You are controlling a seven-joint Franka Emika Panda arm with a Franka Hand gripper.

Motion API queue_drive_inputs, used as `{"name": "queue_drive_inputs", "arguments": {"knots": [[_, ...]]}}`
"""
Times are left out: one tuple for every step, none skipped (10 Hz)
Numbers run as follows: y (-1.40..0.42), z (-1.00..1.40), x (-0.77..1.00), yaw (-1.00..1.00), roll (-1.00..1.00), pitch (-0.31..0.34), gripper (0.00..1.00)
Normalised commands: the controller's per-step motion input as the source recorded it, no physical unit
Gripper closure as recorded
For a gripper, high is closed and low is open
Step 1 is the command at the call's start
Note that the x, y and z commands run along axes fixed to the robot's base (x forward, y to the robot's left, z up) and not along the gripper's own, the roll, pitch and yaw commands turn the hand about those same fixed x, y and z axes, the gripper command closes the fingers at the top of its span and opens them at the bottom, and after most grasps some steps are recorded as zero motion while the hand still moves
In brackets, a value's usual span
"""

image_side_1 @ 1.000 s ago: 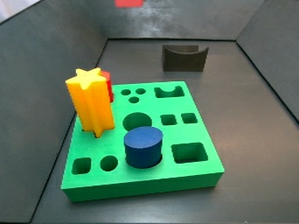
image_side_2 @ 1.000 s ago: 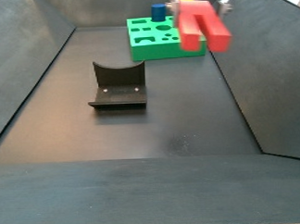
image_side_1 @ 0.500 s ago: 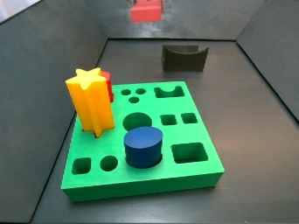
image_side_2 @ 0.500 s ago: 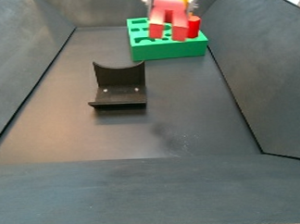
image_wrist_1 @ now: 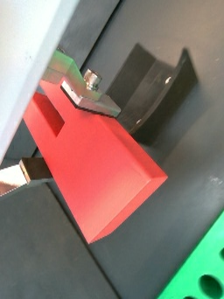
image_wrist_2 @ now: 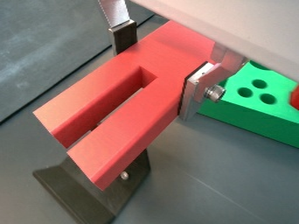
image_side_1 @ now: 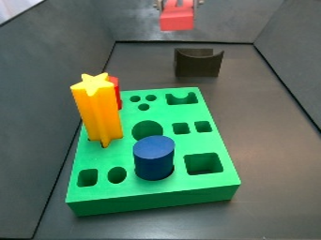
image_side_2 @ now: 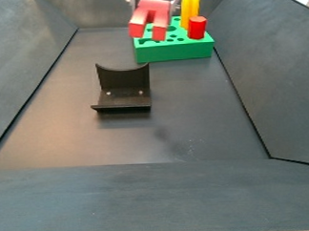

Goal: Pick up the double-square object. Move up. Rotate the double-square object. Place the double-square object on the fixture. Regrasp the double-square object. Move to above the board. Insert the double-square object.
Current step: Place the double-square object on the fixture.

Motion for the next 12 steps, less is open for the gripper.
{"name": "queue_drive_inputs", "arguments": {"knots": [[-0.08, -0.02, 0.72, 0.04, 0.12, 0.076, 1.0], [-0.05, -0.01, 0.57, 0.05, 0.12, 0.094, 1.0], [-0.04, 0.0, 0.43, 0.05, 0.12, 0.113, 1.0], [0.87, 0.29, 0.69, 0.18, -1.0, 0.106, 1.0], [0.84, 0.27, 0.59, 0.17, -1.0, 0.109, 1.0], [0.69, 0.17, 0.48, 0.13, -1.0, 0.121, 1.0], [0.47, 0.06, 0.37, 0.11, -1.0, 0.129, 1.0], [0.29, 0.03, 0.31, 0.09, -1.0, 0.14, 1.0], [0.13, 0.02, 0.25, 0.08, -1.0, 0.152, 1.0], [0.08, 0.01, 0.18, 0.06, -1.0, 0.161, 1.0], [0.07, -0.01, 0.09, 0.03, -1.0, 0.171, 1.0], [0.06, 0.0, 0.07, 0.01, -1.0, 0.17, 1.0]]}}
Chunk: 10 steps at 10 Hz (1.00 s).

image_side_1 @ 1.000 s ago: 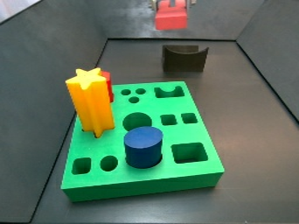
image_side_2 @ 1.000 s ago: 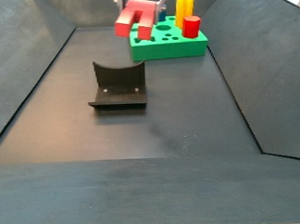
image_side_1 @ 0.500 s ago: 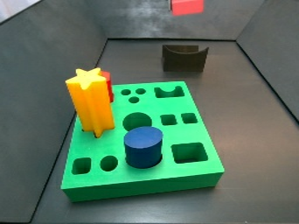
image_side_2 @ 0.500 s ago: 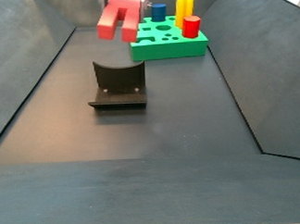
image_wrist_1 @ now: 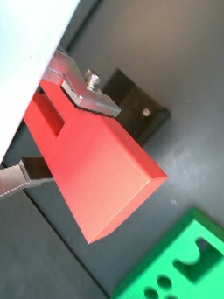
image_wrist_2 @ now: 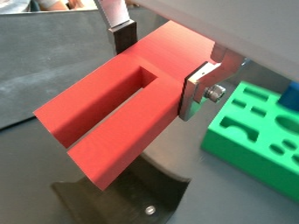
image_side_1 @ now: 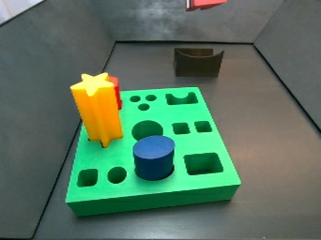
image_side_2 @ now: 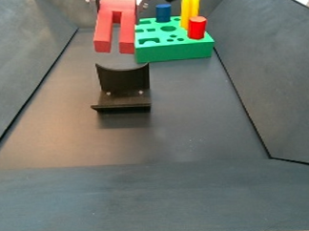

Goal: Pick up the double-square object. Move up. Rotate the double-square object. Place the double-square object on the fixture. Regrasp the double-square object. Move to above the board. Insert the double-square object.
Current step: Place the double-square object on the fixture.

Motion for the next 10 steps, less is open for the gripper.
{"name": "queue_drive_inputs", "arguments": {"knots": [[0.05, -0.01, 0.07, -0.02, -1.0, 0.174, 1.0], [0.05, -0.02, 0.08, -0.05, -1.0, 0.185, 1.0], [0.05, -0.02, 0.09, -0.08, -1.0, 0.2, 1.0], [0.05, -0.01, 0.09, -0.12, -0.85, 0.182, 1.0], [0.05, -0.02, 0.08, -0.14, -0.68, 0.147, 1.0], [0.05, -0.02, 0.08, -0.15, -0.51, 0.112, 1.0], [0.04, -0.01, 0.08, -0.15, -0.29, 0.072, 1.0], [0.03, -0.01, 0.07, -0.14, -0.22, 0.055, 1.0], [0.13, -1.0, 0.13, -0.09, -1.0, 0.241, 1.0], [0.14, -1.0, 0.13, -0.1, -1.0, 0.225, 1.0]]}}
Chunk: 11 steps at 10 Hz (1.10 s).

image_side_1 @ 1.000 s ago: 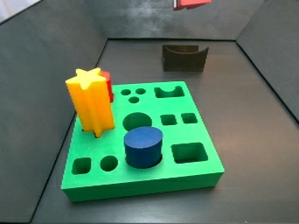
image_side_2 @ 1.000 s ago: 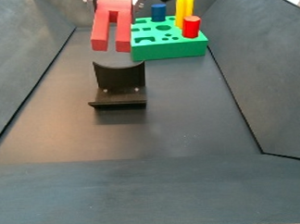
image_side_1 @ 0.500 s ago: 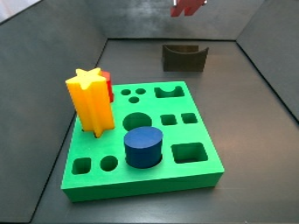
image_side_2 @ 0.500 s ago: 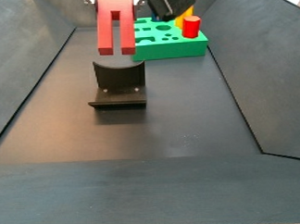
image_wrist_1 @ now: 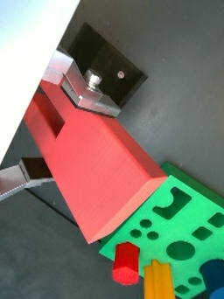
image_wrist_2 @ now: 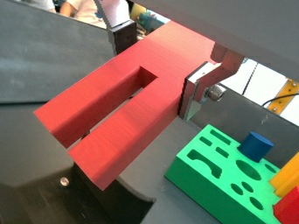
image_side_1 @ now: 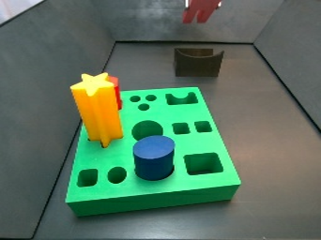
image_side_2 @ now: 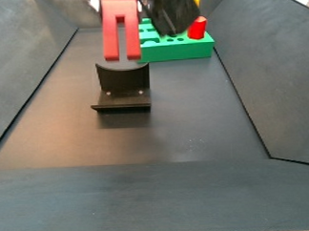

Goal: Pick up the double-square object. Move up. Rotate the double-square object. Place the double-square object on the fixture. Regrasp the double-square object. Move to above the board. Insert the double-square object.
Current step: Place the double-square object on the fixture.

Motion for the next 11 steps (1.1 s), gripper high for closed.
{"name": "queue_drive_inputs", "arguments": {"knots": [[0.14, -1.0, 0.15, -0.15, -0.9, 0.229, 1.0], [0.14, -1.0, 0.16, -0.17, -0.8, 0.214, 1.0], [0.14, -1.0, 0.17, -0.2, -0.58, 0.162, 1.0], [0.14, -1.0, 0.17, -0.22, -0.42, 0.124, 1.0], [0.14, -1.0, 0.18, -0.21, -0.25, 0.072, 1.0], [0.14, -1.0, 0.19, -0.21, -0.21, 0.046, 1.0], [0.13, -0.87, 0.18, -0.19, -0.18, 0.001, 1.0], [0.1, -0.68, 0.14, -0.16, -0.17, -0.02, 1.0], [0.11, -0.51, 0.12, -0.14, -0.14, -0.033, 1.0], [0.14, -0.42, 0.09, -0.1, -0.11, -0.061, 1.0], [0.15, -0.4, 0.08, -0.08, -0.1, -0.069, 1.0]]}}
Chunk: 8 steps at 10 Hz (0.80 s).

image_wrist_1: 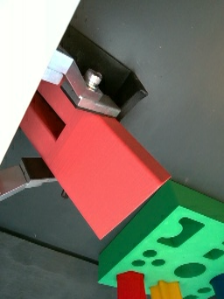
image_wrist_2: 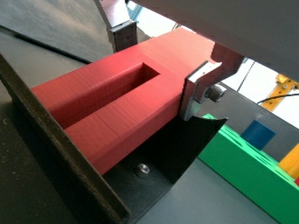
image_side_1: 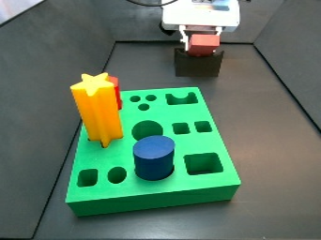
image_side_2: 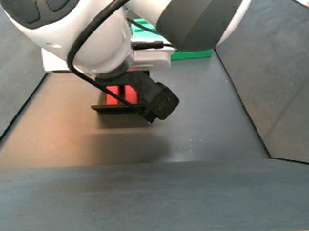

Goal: Pick up the double-square object. Move up. Rotate the double-square object. Place the double-square object on the fixture. Regrasp the double-square object. Move to above the board. Insert the double-square object.
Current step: Place the double-square object on the fixture, then regrasp the double-square object.

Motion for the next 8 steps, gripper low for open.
{"name": "queue_drive_inputs", "arguments": {"knots": [[0.15, -0.4, 0.08, -0.07, -0.1, -0.068, 1.0], [0.15, -0.4, 0.08, -0.06, -0.1, -0.067, 1.0], [-0.5, -0.17, 0.0, 0.0, 0.0, 0.0, 1.0], [0.0, 0.0, 0.0, 0.0, 0.0, 0.0, 0.0], [0.0, 1.0, 0.0, -0.03, -0.04, -0.002, 0.0], [0.01, 1.0, -0.01, -0.02, -0.03, -0.001, 0.0], [0.02, 1.0, -0.02, -0.01, -0.01, 0.005, 0.0], [0.01, 1.0, -0.03, 0.0, 0.02, 0.011, 0.0]]}}
